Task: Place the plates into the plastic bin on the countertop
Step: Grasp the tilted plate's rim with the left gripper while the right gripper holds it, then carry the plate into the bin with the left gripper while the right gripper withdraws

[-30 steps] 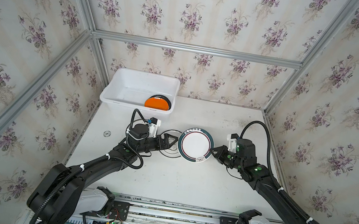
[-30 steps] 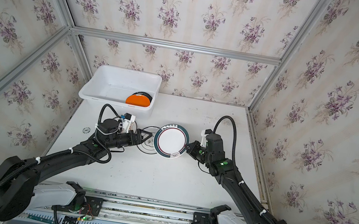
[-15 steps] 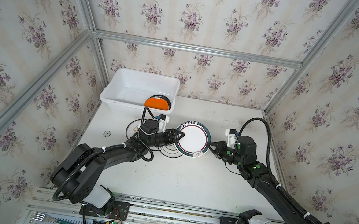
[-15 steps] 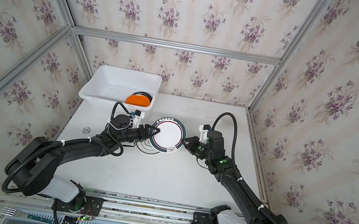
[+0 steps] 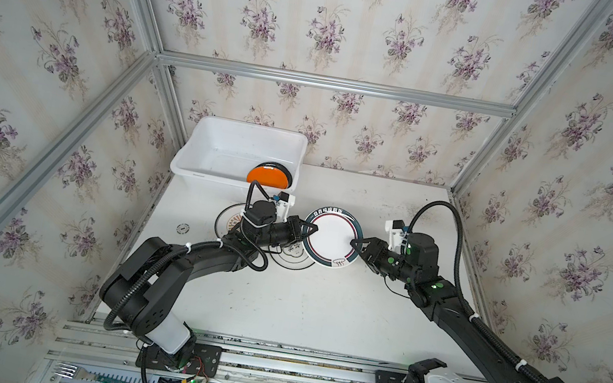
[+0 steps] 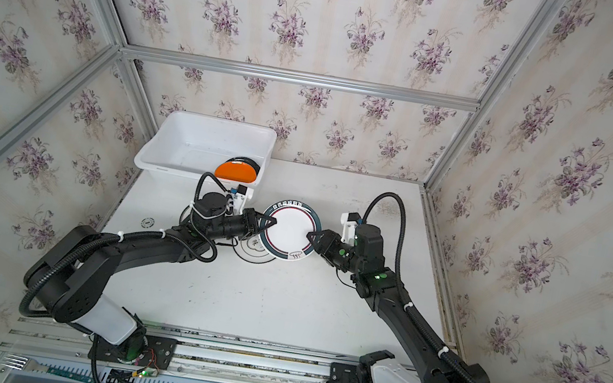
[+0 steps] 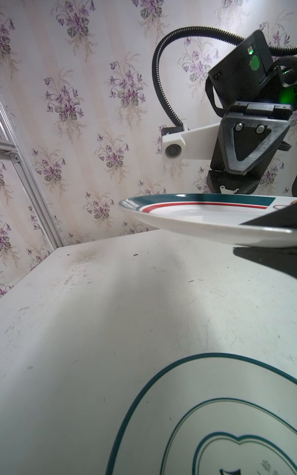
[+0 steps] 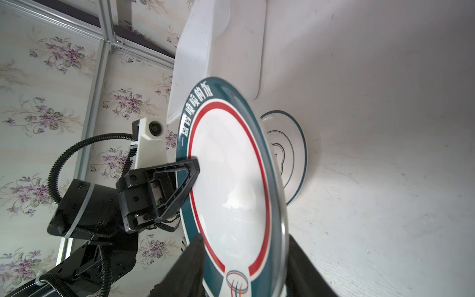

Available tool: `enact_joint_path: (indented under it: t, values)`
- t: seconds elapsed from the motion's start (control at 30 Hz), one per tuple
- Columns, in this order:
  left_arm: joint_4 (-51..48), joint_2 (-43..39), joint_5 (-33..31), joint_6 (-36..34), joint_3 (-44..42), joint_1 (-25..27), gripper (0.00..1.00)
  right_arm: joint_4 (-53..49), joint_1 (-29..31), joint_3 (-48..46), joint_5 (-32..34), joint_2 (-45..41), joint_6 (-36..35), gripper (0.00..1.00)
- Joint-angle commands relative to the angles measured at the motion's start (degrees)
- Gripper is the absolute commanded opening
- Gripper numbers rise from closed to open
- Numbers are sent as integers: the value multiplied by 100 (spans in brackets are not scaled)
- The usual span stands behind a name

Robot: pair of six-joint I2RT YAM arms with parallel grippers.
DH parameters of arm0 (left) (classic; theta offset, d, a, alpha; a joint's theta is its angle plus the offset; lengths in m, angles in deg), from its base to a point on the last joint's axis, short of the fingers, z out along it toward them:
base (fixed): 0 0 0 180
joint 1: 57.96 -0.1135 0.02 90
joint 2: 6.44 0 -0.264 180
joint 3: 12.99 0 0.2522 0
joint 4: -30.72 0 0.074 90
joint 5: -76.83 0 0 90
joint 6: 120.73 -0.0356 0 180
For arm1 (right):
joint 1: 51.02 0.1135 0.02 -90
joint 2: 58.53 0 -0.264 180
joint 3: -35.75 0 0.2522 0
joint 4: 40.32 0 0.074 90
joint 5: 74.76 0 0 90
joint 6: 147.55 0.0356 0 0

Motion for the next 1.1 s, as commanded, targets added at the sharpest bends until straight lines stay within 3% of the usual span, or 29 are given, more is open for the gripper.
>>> enact_joint_path:
  t: [0.0, 0.33, 0.73, 0.93, 1.07]
  values:
    - [-45, -4, -55, -122, 101, -3, 0, 450, -3, -14, -161, -58, -103, 61]
    - [-496, 68, -128, -439, 609, -93, 0, 276, -72, -159, -66, -248, -219, 67]
    - [-897, -242, -265, -583, 1022, -861, 0, -128, -172, -344, 148, -757, -402, 67]
    - [-1449, -475, -602, -973, 1277, -1222, 0, -399, -248, -408, 209, -885, -494, 67]
    - [-2021, -673, -1295, -1403, 1441, -1395, 0, -489, -279, -467, 209, -976, -597, 67]
